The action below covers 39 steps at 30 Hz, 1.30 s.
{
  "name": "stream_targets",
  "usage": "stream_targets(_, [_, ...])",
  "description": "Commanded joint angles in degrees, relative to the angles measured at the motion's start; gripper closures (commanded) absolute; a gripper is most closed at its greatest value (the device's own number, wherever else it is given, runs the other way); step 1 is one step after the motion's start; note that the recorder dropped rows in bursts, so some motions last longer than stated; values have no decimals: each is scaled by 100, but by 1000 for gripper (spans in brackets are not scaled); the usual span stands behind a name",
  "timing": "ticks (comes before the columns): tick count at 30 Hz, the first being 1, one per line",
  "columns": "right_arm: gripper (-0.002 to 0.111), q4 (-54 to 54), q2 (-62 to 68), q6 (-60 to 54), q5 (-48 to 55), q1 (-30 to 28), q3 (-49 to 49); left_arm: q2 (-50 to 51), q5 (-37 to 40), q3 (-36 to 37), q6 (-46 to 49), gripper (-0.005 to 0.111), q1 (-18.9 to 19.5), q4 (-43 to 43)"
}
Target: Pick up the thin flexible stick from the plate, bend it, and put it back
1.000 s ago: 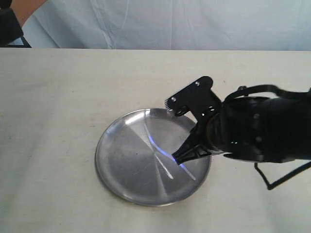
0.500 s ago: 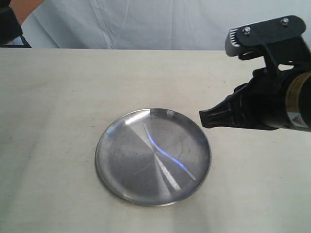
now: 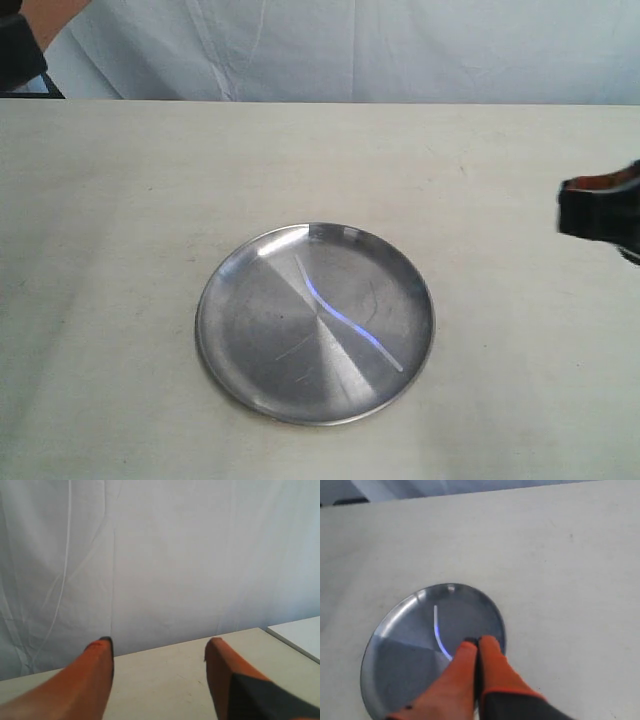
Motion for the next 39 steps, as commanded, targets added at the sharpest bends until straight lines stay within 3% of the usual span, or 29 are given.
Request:
stream_targets(1, [109,617,-1379,49,-867,-1575,1205,-43,27,29,6,53,-11,-19])
stream_targets(7, [109,1023,-3614,49,-859,-3481,2718,-43,-22,29,6,53,-11,-33])
stream_targets(10, [109,1075,-4073,49,-843,-3866,3128,-43,-22,29,6,53,-11,-33])
stream_targets(35, [109,1075,-4073,49,-543,-3918,3327,-43,-22,29,-31,53,-11,-32])
stream_targets(39, [109,1075,-4073,49,-543,-3918,3327,-182,275,32,-1264,53,99,-1107])
